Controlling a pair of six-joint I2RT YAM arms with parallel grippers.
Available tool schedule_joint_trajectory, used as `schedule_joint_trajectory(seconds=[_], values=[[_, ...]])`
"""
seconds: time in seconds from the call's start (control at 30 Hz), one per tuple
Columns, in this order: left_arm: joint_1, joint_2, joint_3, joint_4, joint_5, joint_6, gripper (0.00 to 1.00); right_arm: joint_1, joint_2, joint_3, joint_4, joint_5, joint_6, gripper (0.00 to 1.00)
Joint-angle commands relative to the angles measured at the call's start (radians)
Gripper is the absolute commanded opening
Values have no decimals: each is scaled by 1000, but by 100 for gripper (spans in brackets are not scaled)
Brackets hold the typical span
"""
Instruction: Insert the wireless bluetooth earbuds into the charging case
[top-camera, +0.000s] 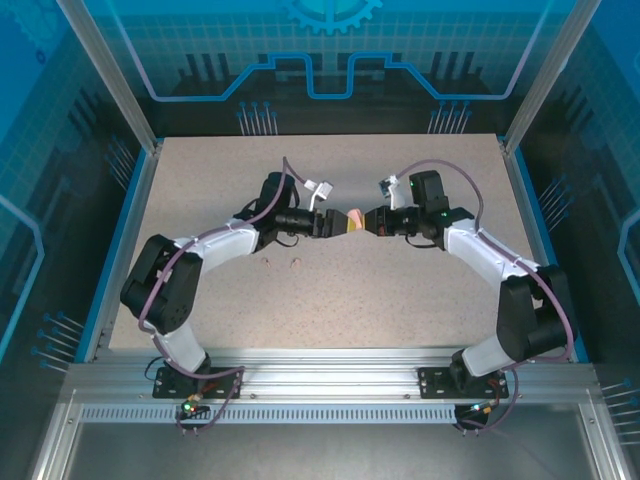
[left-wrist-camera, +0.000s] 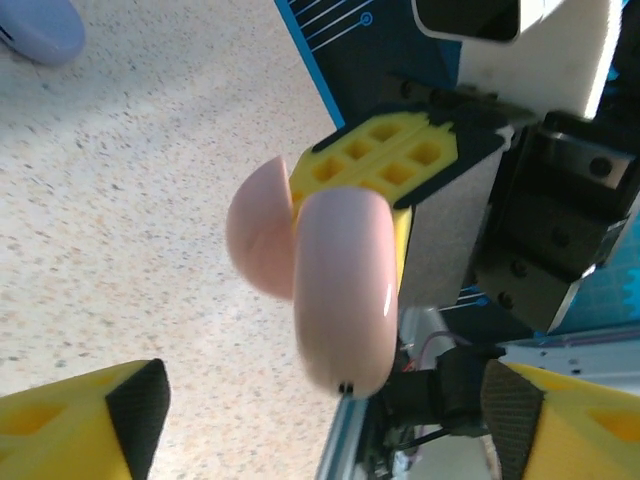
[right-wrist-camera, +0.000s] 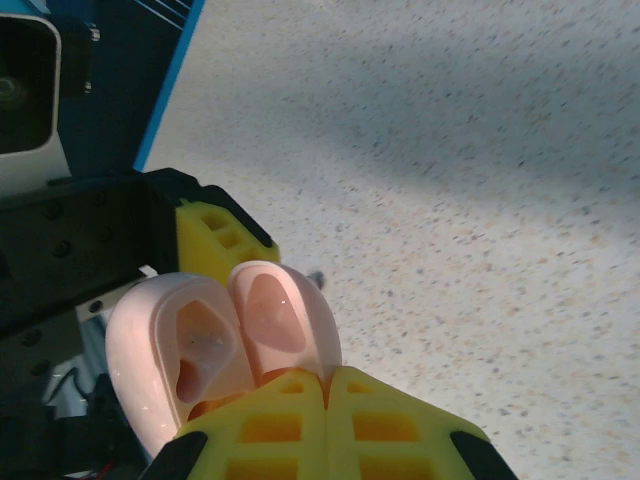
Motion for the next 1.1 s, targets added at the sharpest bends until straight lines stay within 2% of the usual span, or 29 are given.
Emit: schedule_joint_trajectory(seconds=[0.0, 0.17, 0.33, 0.43, 0.77, 1.07], values=[[32, -12, 97, -236, 23, 163, 90, 15, 35, 61, -163, 94, -155, 0], [33, 61, 250, -565, 54, 377, 93, 44, 58, 106, -214, 135, -287, 0], [32, 128, 322, -718, 89, 477, 92, 69, 83, 154, -254, 110, -390, 0], [33, 160, 356, -789, 117, 519, 87, 73, 95, 169, -269, 90, -422, 0], [32, 188, 369, -771, 162, 506, 70, 93, 121, 182, -277, 80, -429, 0], [22, 202, 375, -733, 168, 479, 60, 100, 121, 201, -300, 69, -441, 0]])
